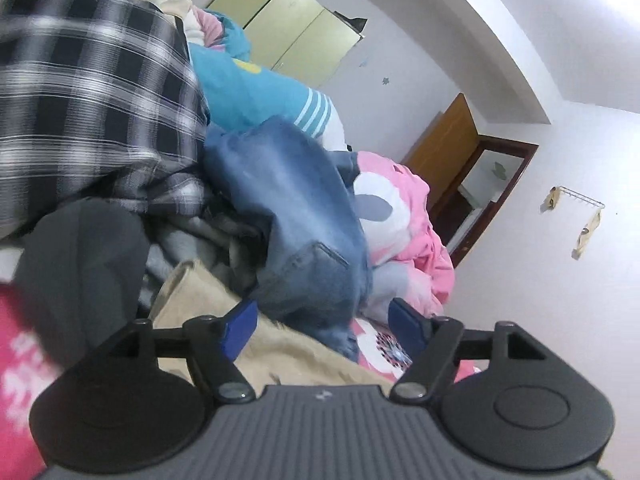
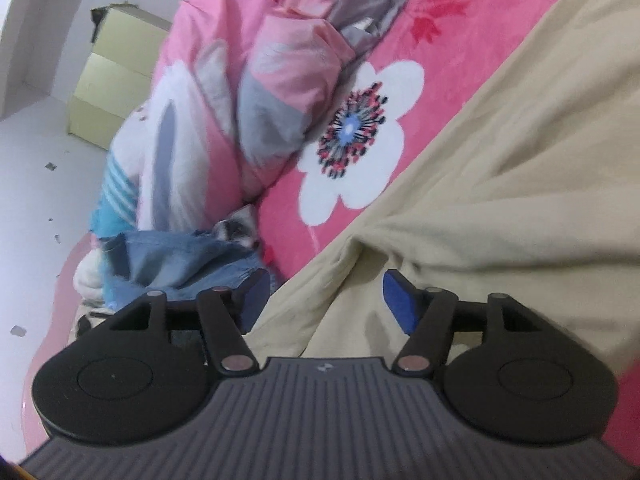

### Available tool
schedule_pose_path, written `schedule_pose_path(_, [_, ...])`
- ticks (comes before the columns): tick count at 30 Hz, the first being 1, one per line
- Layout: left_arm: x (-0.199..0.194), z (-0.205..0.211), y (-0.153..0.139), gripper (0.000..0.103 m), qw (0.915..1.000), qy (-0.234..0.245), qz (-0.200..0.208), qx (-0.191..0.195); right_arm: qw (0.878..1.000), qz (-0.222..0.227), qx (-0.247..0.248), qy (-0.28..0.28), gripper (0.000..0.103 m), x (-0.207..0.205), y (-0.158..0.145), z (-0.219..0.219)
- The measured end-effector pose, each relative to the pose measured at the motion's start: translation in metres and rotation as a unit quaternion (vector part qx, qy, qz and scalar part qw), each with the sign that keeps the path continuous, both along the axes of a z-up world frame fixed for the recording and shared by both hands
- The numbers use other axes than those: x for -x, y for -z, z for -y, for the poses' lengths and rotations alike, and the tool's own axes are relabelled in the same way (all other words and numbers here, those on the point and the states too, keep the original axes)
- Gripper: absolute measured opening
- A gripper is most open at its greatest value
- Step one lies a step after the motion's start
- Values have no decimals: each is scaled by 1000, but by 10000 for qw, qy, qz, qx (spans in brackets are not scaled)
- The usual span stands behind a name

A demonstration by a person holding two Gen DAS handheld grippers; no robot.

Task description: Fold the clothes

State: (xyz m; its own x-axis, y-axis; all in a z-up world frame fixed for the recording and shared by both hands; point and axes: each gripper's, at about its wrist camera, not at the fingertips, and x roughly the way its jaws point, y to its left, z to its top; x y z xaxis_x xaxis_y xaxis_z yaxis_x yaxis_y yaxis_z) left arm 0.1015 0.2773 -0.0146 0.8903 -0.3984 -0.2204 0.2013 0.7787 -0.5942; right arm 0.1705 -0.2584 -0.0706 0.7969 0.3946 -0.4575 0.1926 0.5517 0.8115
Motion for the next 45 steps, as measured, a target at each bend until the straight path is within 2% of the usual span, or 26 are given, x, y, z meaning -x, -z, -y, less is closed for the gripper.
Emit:
schedule_pose_path(5, [42, 6, 10, 74, 9983, -180, -535, 127, 9989, 41, -213, -418, 67, 38, -7, -21])
schedule_pose_path(8, [59, 13, 27, 74, 9945, -308, -997, 85, 9944, -137, -653, -822, 68, 52, 7, -44])
schedule_pose_path(11, [65, 15, 51, 74, 9862, -514, -1565, 133, 9859, -376, -1116, -1191, 68, 61, 24, -67])
schedule_pose_path(14, [59, 10, 72, 74, 9806, -787, -1776, 250, 9786, -696, -1304, -1432, 68, 66, 45, -90])
schedule_pose_path(17, [50, 1, 85, 73, 9798, -935, -1713, 442, 9746, -947, -1362, -1503, 68, 65, 64, -106])
schedule_pose_path(23, [28, -10, 98, 71, 9804, -1115, -1448, 740, 9777, -843, -1486, -1222, 64, 49, 72, -109])
schedule_pose_path(27, [17, -9, 99, 60, 9798, -1236, -1352, 801, 9798, -799, -1568, -955, 58, 34, 78, -107])
schedule_pose_path(29, [16, -9, 100, 50, 9787, -1323, -1362, 783, 9815, -757, -1584, -765, 53, 30, 81, -107])
schedule_pose_path(31, [15, -12, 101, 43, 9779, -1322, -1361, 878, 9836, -684, -1568, -567, 43, 28, 84, -108])
schedule_pose_path(32, [15, -13, 101, 42, 9778, -1291, -1360, 935, 9843, -653, -1573, -471, 40, 27, 87, -108])
schedule_pose_path(34, [16, -16, 100, 38, 9776, -1254, -1364, 1002, 9849, -564, -1606, -312, 28, 28, 90, -109])
schedule_pose_path(36, [18, -15, 97, 36, 9776, -1240, -1357, 1026, 9855, -439, -1628, -194, 22, 30, 94, -110])
schedule_pose_path(40, [28, -15, 84, 32, 9791, -1181, -1248, 1092, 9869, -251, -1591, -41, 17, 39, 83, -111])
schedule_pose_path(45, [48, -14, 63, 31, 9843, -982, -942, 1128, 9893, 38, -1452, -97, 16, 58, 58, -108])
